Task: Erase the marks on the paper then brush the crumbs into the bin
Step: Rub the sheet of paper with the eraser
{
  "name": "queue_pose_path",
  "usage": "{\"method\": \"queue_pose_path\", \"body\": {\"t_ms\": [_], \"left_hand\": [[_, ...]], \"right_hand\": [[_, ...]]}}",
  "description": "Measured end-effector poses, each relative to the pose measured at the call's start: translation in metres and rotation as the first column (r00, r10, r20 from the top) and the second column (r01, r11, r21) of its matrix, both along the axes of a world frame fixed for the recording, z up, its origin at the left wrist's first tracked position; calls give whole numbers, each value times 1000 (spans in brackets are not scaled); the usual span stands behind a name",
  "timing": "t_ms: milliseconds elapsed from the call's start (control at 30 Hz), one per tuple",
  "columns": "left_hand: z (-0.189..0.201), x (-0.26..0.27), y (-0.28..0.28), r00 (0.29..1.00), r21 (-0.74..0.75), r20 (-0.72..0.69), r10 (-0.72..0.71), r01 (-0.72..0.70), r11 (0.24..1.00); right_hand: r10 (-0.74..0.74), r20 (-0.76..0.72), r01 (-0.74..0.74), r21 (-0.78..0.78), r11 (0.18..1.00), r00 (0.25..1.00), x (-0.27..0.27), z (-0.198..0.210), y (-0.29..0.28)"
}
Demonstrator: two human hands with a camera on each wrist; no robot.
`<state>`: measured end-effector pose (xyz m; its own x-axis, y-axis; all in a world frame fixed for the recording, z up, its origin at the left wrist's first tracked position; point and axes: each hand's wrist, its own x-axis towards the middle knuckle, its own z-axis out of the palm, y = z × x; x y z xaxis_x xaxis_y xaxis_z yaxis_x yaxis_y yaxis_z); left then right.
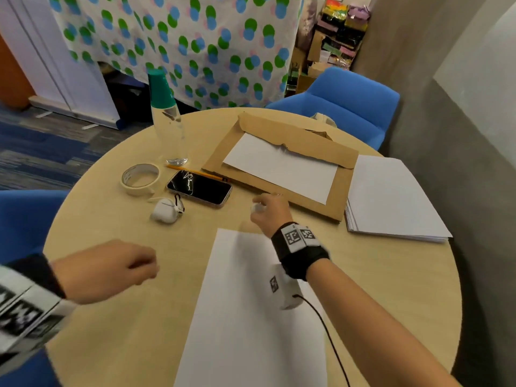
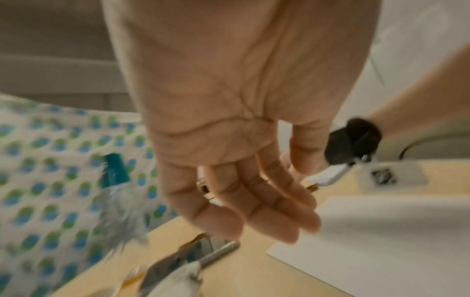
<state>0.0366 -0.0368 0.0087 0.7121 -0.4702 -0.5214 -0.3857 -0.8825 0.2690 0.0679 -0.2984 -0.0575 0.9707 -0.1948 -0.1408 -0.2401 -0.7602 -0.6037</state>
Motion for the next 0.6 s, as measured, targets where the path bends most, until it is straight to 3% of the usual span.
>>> {"method": "queue_pose_path", "body": {"t_ms": [100,267,400,600], "left_hand": [[-19,21,-38,978,33,126,-167,164,986],[-50,17,-91,930,-16,211,-301,312,950],[-79,5,-109,922,-44,179,-345,357,933],[-99,-11,-116,905,74,71,-419,414,907]], "right_hand": [[-140,17,129,291,948,990,-29,5,-28],[-275,-47,239,647,724,960,-82,7,-49],[-347,-39,274,697,663,937,-119,1,-45],[-348,-108,338,614,713,931,-155,-17,-41]]}}
